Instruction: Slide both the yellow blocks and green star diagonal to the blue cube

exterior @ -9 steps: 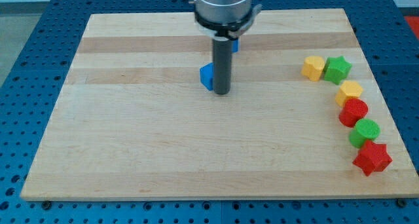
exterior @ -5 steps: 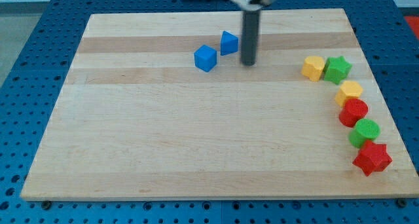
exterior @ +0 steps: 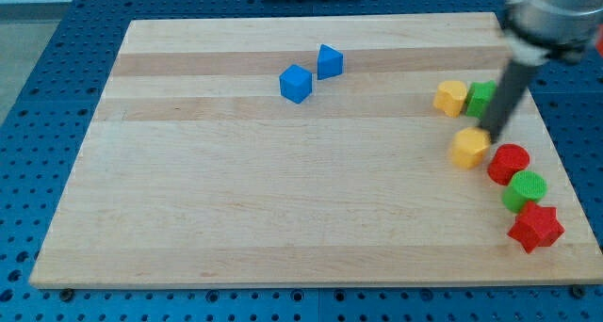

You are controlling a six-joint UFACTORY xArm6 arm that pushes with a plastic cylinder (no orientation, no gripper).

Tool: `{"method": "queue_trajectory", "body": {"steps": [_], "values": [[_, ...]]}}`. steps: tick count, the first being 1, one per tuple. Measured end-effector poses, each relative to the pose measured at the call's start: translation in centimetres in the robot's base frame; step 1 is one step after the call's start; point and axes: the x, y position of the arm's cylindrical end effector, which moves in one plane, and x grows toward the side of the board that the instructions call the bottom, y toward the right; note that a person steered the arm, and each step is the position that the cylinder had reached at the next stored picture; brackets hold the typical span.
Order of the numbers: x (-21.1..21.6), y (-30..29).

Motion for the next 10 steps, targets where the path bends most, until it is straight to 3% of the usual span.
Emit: {"method": "queue_trajectory", "body": {"steps": [1, 3, 4, 6, 8, 10], "values": [[-0.4, 1.0], [-3.6, 11.9], [-4.5, 6.2], [-9.9, 4.7], [-6.8, -13.8], [-6.1, -8.3]]}}
